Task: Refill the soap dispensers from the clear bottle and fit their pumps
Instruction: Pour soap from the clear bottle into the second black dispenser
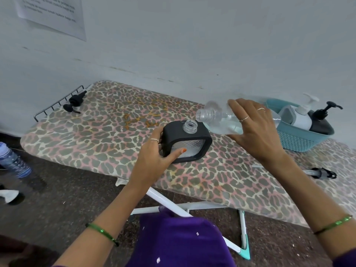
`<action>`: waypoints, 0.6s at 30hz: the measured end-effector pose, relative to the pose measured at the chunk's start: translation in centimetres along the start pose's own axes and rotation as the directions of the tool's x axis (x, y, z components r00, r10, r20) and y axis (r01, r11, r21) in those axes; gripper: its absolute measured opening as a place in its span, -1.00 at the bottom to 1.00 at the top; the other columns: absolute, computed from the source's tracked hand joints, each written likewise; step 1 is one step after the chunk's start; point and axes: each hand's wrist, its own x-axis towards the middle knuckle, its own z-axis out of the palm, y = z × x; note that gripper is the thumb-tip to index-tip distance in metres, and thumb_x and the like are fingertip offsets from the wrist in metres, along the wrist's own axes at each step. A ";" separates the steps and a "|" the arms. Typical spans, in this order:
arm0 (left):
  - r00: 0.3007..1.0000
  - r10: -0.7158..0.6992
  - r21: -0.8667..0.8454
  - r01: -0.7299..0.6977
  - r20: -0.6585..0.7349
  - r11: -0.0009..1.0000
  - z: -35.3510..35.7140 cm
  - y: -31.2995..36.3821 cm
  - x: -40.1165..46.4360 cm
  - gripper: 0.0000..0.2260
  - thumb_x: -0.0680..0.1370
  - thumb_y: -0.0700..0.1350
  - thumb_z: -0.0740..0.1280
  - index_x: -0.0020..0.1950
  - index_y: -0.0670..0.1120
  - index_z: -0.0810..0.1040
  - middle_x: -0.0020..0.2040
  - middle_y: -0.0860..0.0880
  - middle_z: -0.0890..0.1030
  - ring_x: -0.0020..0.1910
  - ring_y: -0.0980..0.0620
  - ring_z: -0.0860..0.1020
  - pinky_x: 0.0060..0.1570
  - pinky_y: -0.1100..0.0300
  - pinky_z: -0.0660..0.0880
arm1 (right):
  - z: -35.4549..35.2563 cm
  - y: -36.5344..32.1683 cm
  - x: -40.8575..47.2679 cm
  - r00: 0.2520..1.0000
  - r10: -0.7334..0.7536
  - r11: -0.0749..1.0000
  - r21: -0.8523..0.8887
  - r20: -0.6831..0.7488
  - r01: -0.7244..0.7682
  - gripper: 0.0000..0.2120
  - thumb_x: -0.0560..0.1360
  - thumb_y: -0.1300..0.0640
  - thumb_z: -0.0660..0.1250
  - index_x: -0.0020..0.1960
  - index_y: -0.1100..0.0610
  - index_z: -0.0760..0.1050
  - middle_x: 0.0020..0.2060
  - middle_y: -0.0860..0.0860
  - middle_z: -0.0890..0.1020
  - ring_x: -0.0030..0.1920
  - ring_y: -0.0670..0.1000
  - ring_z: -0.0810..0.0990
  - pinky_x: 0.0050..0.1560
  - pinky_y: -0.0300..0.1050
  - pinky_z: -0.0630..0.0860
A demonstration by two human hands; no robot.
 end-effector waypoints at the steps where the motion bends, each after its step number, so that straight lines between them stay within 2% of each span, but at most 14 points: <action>1: 1.000 0.002 0.003 -0.002 -0.001 1.000 0.0 0.0 0.0 -0.39 0.42 0.04 0.49 0.39 -0.07 0.36 0.06 0.18 0.54 0.01 0.32 0.54 -0.04 0.48 0.49 | 0.0 0.1 0.0 1.000 -0.003 1.000 -0.004 -0.002 0.003 -0.25 0.26 0.14 0.59 0.33 0.12 0.28 0.17 0.18 0.53 0.15 0.27 0.51 0.06 0.18 0.42; 3: 1.000 0.000 0.005 0.000 0.002 1.000 0.0 0.1 -0.1 -0.41 0.42 0.05 0.48 0.38 -0.05 0.37 0.04 0.27 0.51 0.01 0.36 0.54 -0.04 0.47 0.49 | 0.0 0.2 0.0 1.000 -0.010 1.000 -0.018 -0.006 0.010 -0.26 0.27 0.15 0.58 0.33 0.12 0.27 0.17 0.18 0.53 0.15 0.26 0.51 0.07 0.18 0.41; 6: 1.000 0.010 0.004 -0.010 0.001 1.000 -0.1 0.1 -0.1 -0.36 0.39 0.16 0.43 0.38 -0.05 0.37 0.06 0.18 0.53 0.04 0.23 0.55 -0.01 0.42 0.52 | -0.1 0.2 0.0 1.000 -0.024 0.999 -0.047 -0.014 0.023 -0.28 0.29 0.17 0.57 0.32 0.12 0.28 0.17 0.18 0.54 0.15 0.26 0.51 0.08 0.17 0.40; 9: 1.000 0.018 0.021 -0.018 -0.001 1.000 -0.1 0.0 -0.1 -0.37 0.40 0.14 0.45 0.38 -0.06 0.37 0.05 0.21 0.53 0.05 0.20 0.55 0.00 0.39 0.53 | -0.2 0.3 0.0 0.999 -0.032 0.998 -0.056 -0.015 0.031 -0.29 0.29 0.18 0.57 0.32 0.11 0.27 0.16 0.19 0.54 0.14 0.27 0.52 0.08 0.18 0.41; 15: 1.000 0.016 0.026 -0.016 -0.009 1.000 -0.1 0.1 0.0 -0.40 0.42 0.03 0.49 0.39 -0.07 0.37 0.03 0.31 0.47 0.01 0.41 0.51 -0.05 0.50 0.47 | -0.2 0.3 0.1 0.999 -0.047 0.996 -0.079 -0.008 0.046 -0.25 0.27 0.11 0.59 0.34 0.11 0.27 0.17 0.19 0.54 0.15 0.26 0.51 0.09 0.18 0.40; 16: 1.000 0.020 0.023 -0.020 -0.008 1.000 -0.2 0.1 0.0 -0.41 0.42 0.04 0.49 0.38 -0.04 0.36 0.04 0.32 0.47 0.02 0.40 0.52 -0.04 0.50 0.47 | -0.2 0.3 0.1 0.999 -0.051 0.995 -0.085 -0.012 0.049 -0.26 0.28 0.12 0.59 0.33 0.11 0.27 0.17 0.19 0.54 0.15 0.26 0.51 0.09 0.18 0.39; 18: 1.000 0.022 0.019 -0.021 -0.008 1.000 -0.2 0.1 -0.1 -0.40 0.40 0.13 0.45 0.37 0.01 0.35 0.06 0.24 0.51 0.04 0.27 0.54 0.01 0.43 0.51 | -0.2 0.3 0.2 0.998 -0.058 0.993 -0.101 -0.023 0.056 -0.27 0.29 0.15 0.58 0.33 0.11 0.26 0.17 0.19 0.54 0.14 0.26 0.51 0.09 0.18 0.39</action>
